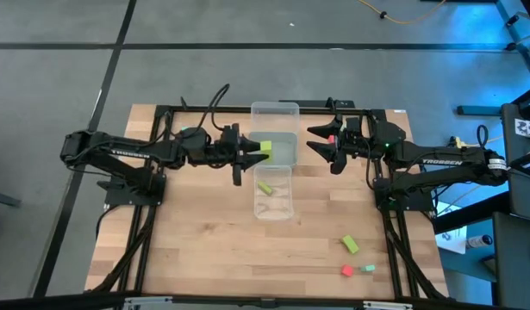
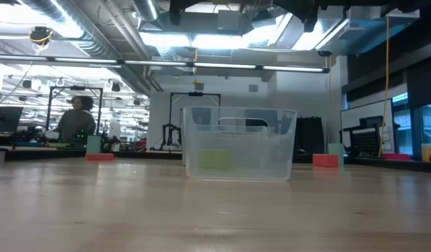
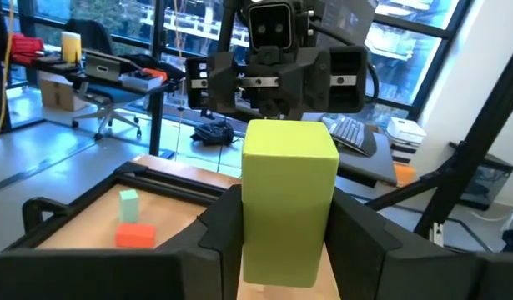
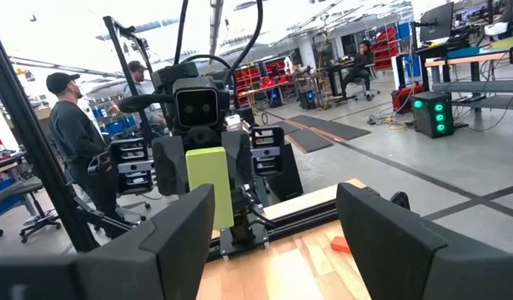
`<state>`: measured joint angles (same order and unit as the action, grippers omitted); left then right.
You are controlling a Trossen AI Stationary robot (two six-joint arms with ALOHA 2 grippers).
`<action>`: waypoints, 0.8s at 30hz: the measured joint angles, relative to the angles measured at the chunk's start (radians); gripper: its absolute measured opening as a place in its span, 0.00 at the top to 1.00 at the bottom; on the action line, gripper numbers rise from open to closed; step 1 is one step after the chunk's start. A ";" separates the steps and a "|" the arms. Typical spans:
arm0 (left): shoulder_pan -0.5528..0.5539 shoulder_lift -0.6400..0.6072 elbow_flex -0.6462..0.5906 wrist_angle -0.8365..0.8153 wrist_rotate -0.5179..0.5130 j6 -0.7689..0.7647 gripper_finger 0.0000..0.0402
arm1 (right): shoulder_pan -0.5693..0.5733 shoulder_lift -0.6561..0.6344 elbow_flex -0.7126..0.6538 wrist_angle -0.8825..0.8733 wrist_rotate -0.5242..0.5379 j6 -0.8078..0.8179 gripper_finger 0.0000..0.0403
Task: Sort & place blocks by color
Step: Put the top green block into the bottom transparent bin
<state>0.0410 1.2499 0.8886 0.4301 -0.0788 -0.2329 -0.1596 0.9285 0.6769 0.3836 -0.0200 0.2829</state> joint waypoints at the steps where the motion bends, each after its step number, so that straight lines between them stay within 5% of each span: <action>1: 0.000 0.000 0.000 0.000 0.011 0.000 0.69 | 0.000 0.000 0.000 0.000 0.000 0.000 0.37; 24: -0.004 0.003 0.002 -0.019 0.040 0.003 0.69 | 0.000 0.000 0.000 0.000 0.000 0.003 0.37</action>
<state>0.0374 1.2532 0.8911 0.4115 -0.0391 -0.2303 -0.1596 0.9283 0.6769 0.3836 -0.0196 0.2859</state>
